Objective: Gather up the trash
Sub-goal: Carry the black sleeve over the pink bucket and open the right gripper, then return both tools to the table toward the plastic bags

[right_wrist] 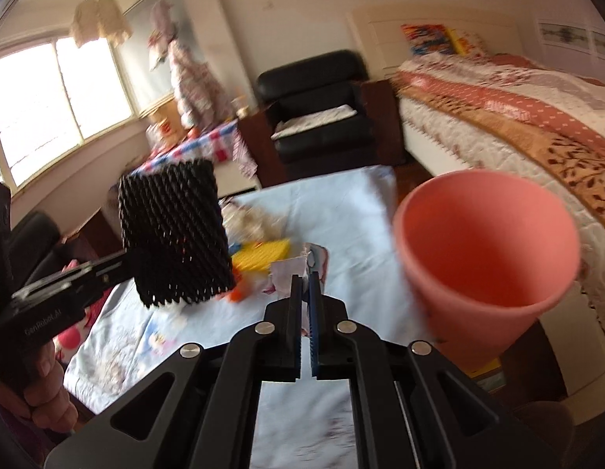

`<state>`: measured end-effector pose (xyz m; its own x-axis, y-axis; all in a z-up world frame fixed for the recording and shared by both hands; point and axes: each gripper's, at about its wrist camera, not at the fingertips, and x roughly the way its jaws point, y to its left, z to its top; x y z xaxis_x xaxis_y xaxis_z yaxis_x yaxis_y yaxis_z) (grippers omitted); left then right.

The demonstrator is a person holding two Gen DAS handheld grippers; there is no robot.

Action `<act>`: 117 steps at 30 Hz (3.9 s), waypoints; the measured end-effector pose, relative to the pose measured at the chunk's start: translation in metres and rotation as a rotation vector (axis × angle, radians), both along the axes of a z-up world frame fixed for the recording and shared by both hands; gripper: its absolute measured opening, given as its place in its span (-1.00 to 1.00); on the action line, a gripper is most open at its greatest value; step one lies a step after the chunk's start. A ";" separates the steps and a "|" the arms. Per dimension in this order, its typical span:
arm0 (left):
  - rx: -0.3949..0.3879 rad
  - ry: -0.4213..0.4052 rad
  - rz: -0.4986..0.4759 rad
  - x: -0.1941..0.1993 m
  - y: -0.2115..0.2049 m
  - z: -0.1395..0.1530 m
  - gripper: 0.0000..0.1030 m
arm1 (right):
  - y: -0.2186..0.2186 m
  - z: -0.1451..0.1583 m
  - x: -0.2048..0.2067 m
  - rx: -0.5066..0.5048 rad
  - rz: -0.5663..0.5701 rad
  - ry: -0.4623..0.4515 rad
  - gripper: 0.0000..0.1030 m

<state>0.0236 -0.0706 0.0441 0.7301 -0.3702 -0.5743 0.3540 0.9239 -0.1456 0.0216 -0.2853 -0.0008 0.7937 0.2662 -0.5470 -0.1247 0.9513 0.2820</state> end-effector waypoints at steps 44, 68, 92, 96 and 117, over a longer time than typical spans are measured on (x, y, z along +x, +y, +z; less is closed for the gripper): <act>0.067 0.115 -0.190 0.079 -0.188 -0.034 -0.06 | -0.152 -0.028 0.020 0.108 -0.324 0.075 -0.91; 0.022 0.060 -0.033 0.025 -0.115 0.001 -0.04 | -0.078 0.013 -0.019 0.010 -0.157 -0.074 -0.19; 0.037 0.039 0.287 -0.020 0.073 -0.009 0.11 | 0.029 0.004 -0.007 0.029 0.062 0.046 -0.19; 0.033 0.082 0.341 -0.008 0.100 -0.027 0.11 | 0.048 -0.004 0.007 0.034 0.123 0.075 -0.03; -0.056 0.254 0.336 0.062 0.126 -0.090 -0.51 | 0.122 -0.016 0.074 -0.010 0.297 0.119 -0.01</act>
